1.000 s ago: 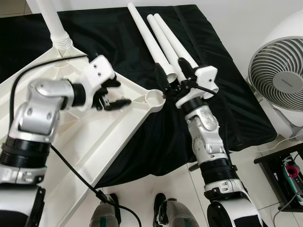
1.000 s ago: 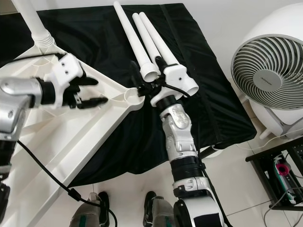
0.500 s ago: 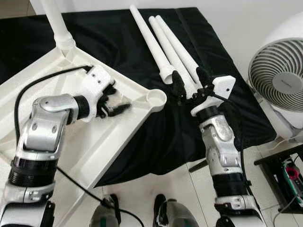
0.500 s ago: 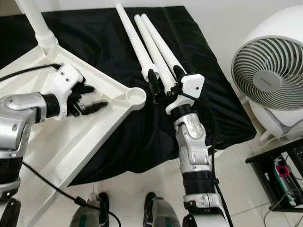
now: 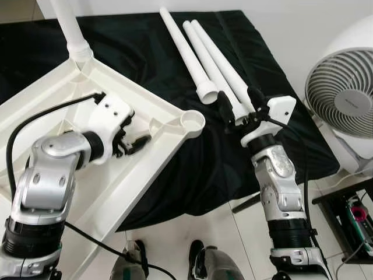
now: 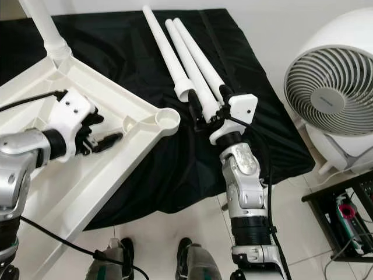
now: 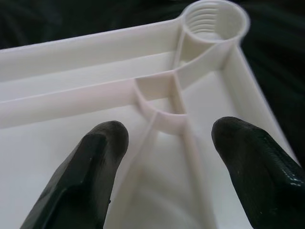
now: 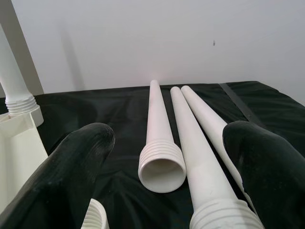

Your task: Building children table

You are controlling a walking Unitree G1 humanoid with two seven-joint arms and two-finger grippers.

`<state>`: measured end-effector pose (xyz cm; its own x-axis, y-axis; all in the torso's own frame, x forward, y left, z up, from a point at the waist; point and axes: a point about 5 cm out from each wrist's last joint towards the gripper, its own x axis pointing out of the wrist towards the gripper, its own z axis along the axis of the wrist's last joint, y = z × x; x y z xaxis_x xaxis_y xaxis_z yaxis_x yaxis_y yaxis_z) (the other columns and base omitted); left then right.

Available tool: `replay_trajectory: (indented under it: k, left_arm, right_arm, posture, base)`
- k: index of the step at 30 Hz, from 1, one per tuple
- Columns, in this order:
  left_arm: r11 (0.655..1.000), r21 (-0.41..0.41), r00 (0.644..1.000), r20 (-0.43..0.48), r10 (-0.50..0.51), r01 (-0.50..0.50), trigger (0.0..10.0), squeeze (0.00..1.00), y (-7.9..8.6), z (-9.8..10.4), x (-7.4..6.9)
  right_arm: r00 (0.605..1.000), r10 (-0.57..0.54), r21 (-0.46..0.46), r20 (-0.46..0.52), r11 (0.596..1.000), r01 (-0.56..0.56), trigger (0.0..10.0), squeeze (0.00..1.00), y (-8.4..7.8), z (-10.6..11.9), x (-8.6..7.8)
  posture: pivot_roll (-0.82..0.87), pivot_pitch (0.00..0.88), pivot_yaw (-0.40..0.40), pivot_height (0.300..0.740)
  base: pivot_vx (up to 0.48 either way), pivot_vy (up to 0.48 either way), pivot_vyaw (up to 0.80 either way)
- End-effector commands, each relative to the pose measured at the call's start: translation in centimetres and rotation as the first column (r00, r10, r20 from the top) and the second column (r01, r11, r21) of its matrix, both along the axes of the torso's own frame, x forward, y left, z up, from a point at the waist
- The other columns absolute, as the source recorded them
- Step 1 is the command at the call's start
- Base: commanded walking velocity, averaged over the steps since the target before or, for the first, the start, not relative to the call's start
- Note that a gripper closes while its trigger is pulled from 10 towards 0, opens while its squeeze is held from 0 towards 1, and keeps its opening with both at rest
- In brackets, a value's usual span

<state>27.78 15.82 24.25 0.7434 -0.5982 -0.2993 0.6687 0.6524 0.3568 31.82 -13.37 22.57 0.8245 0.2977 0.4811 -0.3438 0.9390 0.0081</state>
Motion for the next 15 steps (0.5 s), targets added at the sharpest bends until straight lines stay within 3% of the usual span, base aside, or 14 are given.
replay_trajectory:
  k: [1,7,15]
  left_arm:
    - [0.998,0.006,0.998,-0.034,-0.056,0.057,10.0,0.0,-0.4,-0.3,-0.8]
    - [0.995,0.024,0.993,-0.076,-0.095,0.097,10.0,0.0,-1.2,-1.3,-2.0]
    - [0.996,0.085,0.995,-0.1,0.019,-0.011,10.0,0.0,-1.1,-3.3,-1.0]
  right_arm:
    - [1.0,-0.005,0.002,-0.007,1.0,0.005,10.0,0.0,-0.4,-0.2,-0.2]
    - [1.0,-0.001,-0.002,-0.015,1.0,0.001,10.0,0.0,-0.4,-0.1,-0.3]
    - [1.0,0.004,0.002,-0.009,1.0,-0.004,10.0,0.0,-0.3,0.2,-0.4]
  posture:
    - [0.16,0.201,-0.071,0.74]
    - [0.16,0.2,-0.072,0.74]
    - [0.15,0.195,-0.067,0.74]
  base:
    - [0.0,0.0,0.0]
    - [0.0,0.0,0.0]
    - [0.0,0.0,0.0]
